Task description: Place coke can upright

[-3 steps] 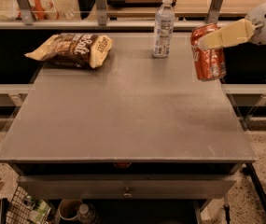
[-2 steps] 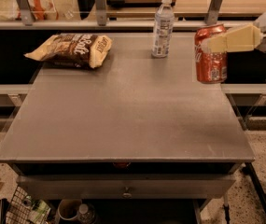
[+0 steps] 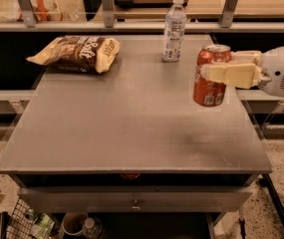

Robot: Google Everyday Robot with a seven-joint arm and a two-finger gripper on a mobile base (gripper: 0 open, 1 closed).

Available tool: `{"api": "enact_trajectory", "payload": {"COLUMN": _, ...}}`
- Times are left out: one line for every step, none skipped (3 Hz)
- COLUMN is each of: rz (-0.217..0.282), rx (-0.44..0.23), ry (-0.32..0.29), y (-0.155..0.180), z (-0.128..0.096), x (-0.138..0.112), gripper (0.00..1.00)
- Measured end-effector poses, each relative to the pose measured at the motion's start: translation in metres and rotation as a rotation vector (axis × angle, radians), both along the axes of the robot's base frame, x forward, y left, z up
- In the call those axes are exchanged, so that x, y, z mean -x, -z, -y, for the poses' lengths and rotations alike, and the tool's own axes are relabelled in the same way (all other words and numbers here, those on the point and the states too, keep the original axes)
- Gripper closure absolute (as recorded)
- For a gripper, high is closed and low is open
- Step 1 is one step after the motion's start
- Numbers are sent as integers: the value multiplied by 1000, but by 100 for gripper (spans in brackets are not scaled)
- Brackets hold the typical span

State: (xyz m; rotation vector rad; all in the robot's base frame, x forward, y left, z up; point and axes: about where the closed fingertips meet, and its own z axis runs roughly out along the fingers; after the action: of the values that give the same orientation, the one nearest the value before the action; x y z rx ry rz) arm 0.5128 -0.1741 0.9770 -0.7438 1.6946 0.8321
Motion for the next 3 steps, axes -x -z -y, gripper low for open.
{"api": "enact_trajectory", "payload": {"rz": 73, "rx": -9, "ry": 57, "y": 17, "z": -13, "x": -3, "gripper": 100}}
{"api": "enact_trajectory", "payload": {"rz": 120, "rx": -7, "ry": 101, "y": 29, "z": -22, "x": -6, "gripper": 100}}
{"api": "enact_trajectory", "payload": {"rz": 152, "rx": -2, "ry": 141, "y": 39, "z": -29, "x": -6, "gripper": 100}}
